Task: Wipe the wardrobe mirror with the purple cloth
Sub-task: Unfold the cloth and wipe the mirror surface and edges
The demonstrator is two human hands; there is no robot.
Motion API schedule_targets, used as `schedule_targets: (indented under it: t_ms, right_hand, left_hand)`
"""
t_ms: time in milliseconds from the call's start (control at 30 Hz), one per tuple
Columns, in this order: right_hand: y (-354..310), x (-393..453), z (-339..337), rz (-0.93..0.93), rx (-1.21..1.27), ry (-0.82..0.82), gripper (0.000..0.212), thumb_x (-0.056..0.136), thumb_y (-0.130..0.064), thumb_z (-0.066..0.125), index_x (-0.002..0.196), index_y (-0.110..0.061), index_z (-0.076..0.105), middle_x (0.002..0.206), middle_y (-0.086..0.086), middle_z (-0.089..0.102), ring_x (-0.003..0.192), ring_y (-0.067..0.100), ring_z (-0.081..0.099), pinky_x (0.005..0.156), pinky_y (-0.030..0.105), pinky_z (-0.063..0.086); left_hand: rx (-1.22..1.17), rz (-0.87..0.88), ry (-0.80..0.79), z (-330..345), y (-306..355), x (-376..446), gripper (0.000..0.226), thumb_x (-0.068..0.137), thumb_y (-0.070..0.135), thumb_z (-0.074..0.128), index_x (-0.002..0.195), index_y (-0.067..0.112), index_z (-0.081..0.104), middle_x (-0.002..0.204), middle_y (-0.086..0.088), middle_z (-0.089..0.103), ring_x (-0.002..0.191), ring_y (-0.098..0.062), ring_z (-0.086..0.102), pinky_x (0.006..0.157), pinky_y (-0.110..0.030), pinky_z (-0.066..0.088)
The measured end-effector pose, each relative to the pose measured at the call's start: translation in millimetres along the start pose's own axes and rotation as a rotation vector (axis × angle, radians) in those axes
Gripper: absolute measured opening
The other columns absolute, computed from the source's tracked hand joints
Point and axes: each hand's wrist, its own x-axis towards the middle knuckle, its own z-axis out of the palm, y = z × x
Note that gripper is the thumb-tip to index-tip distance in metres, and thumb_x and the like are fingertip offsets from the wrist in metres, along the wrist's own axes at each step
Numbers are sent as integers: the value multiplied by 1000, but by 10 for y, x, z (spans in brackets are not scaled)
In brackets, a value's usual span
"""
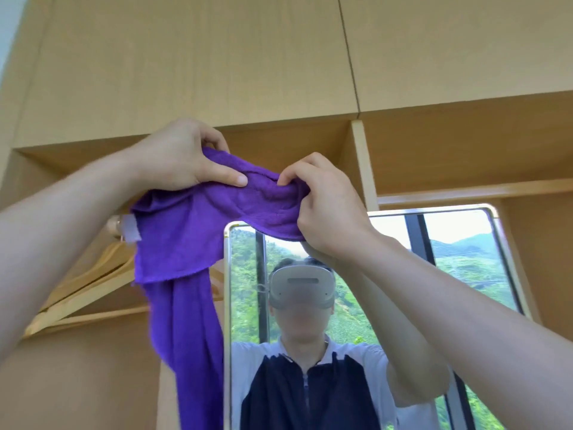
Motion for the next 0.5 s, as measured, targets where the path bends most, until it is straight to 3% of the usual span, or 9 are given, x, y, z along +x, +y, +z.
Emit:
schedule_targets:
  t_ms: [67, 167, 267, 333, 433, 500]
  right_hand:
    - [-55, 29, 58, -26, 17, 10, 47, 77, 10, 41, 101, -22, 65, 108, -4, 54, 95, 26, 56, 79, 47, 51]
    - [-62, 41, 95, -28, 15, 72, 39, 74, 11, 41, 88, -19, 62, 100, 0, 54, 89, 31, 55, 78, 50, 48]
    - [-23, 7, 78, -39, -24, 174, 34, 69, 13, 41, 78, -16, 54, 93, 5, 52, 84, 35, 53, 77, 49, 44]
    - [32, -41, 30, -41, -52, 218, 32, 65, 14, 43, 75, -15, 51, 89, 7, 51, 82, 34, 51, 74, 45, 40]
    - [147, -131, -87, -16, -145, 118, 25, 67, 8, 45, 74, -15, 51, 86, 5, 55, 83, 34, 53, 73, 39, 36]
    - [159, -159, -196, 37, -144, 48, 14, 71, -12, 41, 75, -19, 52, 82, 0, 59, 83, 32, 56, 73, 36, 37]
  left_hand:
    - [6, -28, -51, -121, -56, -81, 44, 54, 70, 81, 76, 32, 76, 71, 9, 74, 56, 2, 61, 54, -20, 49]
    - [6, -32, -75, -41, -120, -191, 34, 81, 59, 76, 81, 25, 78, 68, 5, 74, 54, -2, 60, 49, -13, 46]
    - [-145, -31, -116, 178, -69, -310, 37, 96, 43, 69, 86, 8, 74, 68, -9, 69, 59, -10, 58, 58, -24, 46]
    - [-311, -30, -168, 292, 25, -355, 42, 96, 46, 68, 85, 6, 70, 74, -6, 64, 68, -14, 58, 65, -29, 45]
    - [-490, -50, -299, 399, 176, -373, 59, 91, 69, 53, 88, 13, 74, 88, 2, 72, 82, -8, 65, 70, -14, 49]
    - [-476, -53, -287, 496, 223, -362, 47, 99, 61, 50, 99, 20, 74, 104, 2, 78, 91, -6, 67, 72, -10, 49]
